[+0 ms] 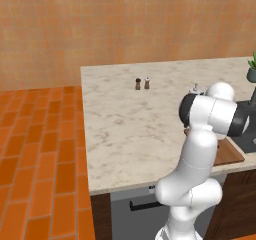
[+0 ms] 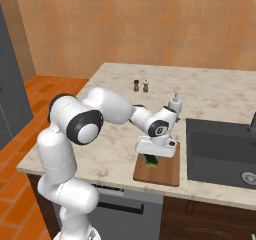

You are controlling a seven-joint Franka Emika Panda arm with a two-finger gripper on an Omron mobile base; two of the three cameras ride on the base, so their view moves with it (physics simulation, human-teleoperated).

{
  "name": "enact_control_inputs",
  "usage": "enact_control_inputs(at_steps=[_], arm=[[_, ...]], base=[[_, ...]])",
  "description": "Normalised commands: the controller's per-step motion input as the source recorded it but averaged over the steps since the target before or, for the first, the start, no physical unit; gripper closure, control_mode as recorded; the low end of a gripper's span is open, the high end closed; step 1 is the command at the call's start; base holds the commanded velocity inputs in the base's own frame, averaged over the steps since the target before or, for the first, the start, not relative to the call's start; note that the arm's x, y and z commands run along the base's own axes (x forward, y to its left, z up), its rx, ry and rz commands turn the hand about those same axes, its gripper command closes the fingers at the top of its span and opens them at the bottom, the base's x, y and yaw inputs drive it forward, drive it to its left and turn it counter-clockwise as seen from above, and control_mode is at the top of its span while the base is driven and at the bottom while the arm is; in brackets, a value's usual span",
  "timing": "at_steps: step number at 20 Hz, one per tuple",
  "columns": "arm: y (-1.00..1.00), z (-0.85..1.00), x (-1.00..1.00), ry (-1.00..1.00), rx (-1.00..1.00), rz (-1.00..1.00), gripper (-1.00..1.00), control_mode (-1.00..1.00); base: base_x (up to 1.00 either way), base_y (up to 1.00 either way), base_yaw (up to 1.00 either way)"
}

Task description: Pick up the sponge from the counter and clean the cutting board by briefly scrubbing or pressing down on the cutting board. Once finished, release the sponge.

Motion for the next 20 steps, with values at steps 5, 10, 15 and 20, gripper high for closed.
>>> enact_control_inputs(at_steps=[5, 10, 15, 20], arm=[[0.00, -0.36, -0.98, 0.04, 0.00, -0.03, 1.00, -1.00], [-0.07, -0.33, -0.73, 0.04, 0.00, -0.03, 1.00, -1.00], [-0.30, -0.33, -0.05, 0.00, 0.01, 0.00, 1.00, -1.00], [-0.94, -0.48, -0.07, 0.00, 0.08, -0.01, 1.00, -1.00]], base=[[0.00, 0.00, 0.00], [0.00, 0.00, 0.00], [0.00, 0.00, 0.00], [0.00, 0.00, 0.00]])
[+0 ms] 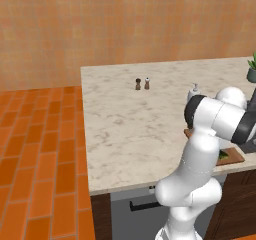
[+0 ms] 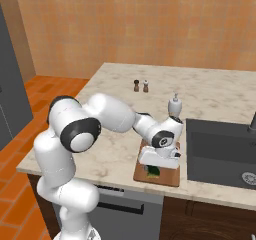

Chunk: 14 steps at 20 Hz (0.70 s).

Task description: Pick up the sponge from the counter and clean the cutting board by briefly scrubbing or pressing down on the cutting board. Once finished, release the sponge.

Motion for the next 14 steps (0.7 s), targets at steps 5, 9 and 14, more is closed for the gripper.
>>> enact_control_inputs(at_steps=[5, 9, 14], arm=[[-0.88, -0.19, -0.03, -0.11, 0.10, 0.00, 1.00, -1.00], [-0.69, -0.28, -0.53, -0.08, 0.08, 0.00, 1.00, -1.00], [-0.09, -0.49, -0.29, 0.00, 0.01, 0.00, 1.00, -1.00]], base=[[0.00, 0.00, 0.00], [0.00, 0.00, 0.00], [0.00, 0.00, 0.00]])
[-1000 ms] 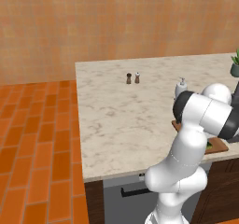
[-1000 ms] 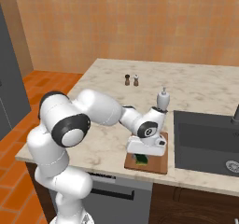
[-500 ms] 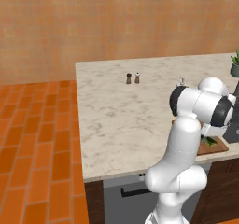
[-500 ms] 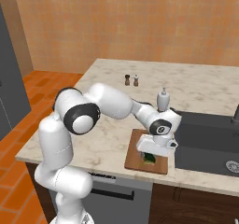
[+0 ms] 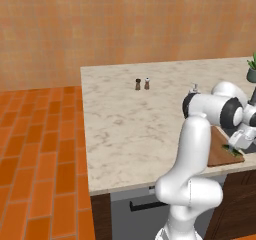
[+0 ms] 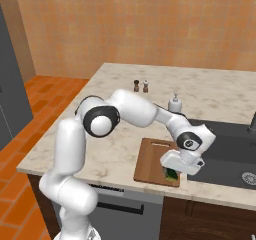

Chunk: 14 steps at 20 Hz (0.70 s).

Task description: Pick up the sponge from the counter and clean the cutting board by briefly scrubbing or pressing down on the cutting board. Once finished, release the sponge.

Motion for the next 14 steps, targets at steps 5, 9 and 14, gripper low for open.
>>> enact_control_inputs(at_steps=[5, 9, 14], arm=[[0.02, -0.37, 0.20, -0.04, 0.00, 0.00, 1.00, -1.00], [0.28, -0.26, 0.65, -0.10, -0.03, 0.00, 1.00, -1.00], [0.65, -0.57, 0.65, -0.19, -0.15, 0.00, 1.00, -1.00]], base=[[0.00, 0.00, 0.00], [0.00, 0.00, 0.00], [0.00, 0.00, 0.00]])
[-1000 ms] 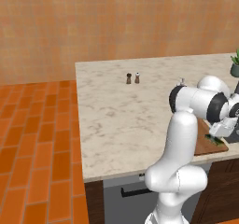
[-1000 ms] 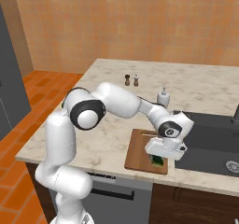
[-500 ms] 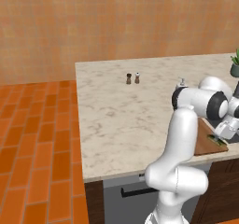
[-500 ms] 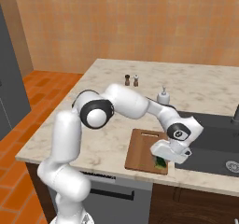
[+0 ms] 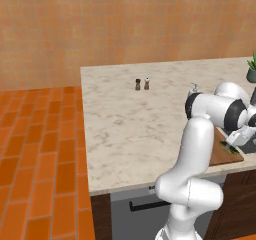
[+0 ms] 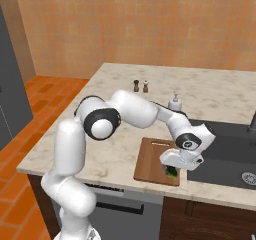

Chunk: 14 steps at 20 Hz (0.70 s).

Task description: Pick up the sponge from the counter and clean the cutting board by briefly scrubbing or pressing down on the cutting board. Once finished, release the sponge.

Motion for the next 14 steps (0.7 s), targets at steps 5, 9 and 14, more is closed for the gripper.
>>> enact_control_inputs(at_steps=[5, 9, 14], arm=[[0.57, -0.74, 0.55, -0.24, -0.19, 0.00, 1.00, -1.00], [0.59, -0.12, 0.70, -0.32, -0.16, 0.00, 1.00, -1.00], [0.65, -0.27, 0.72, -0.29, -0.16, 0.00, 1.00, -1.00]], base=[[0.00, 0.00, 0.00], [0.00, 0.00, 0.00], [0.00, 0.00, 0.00]])
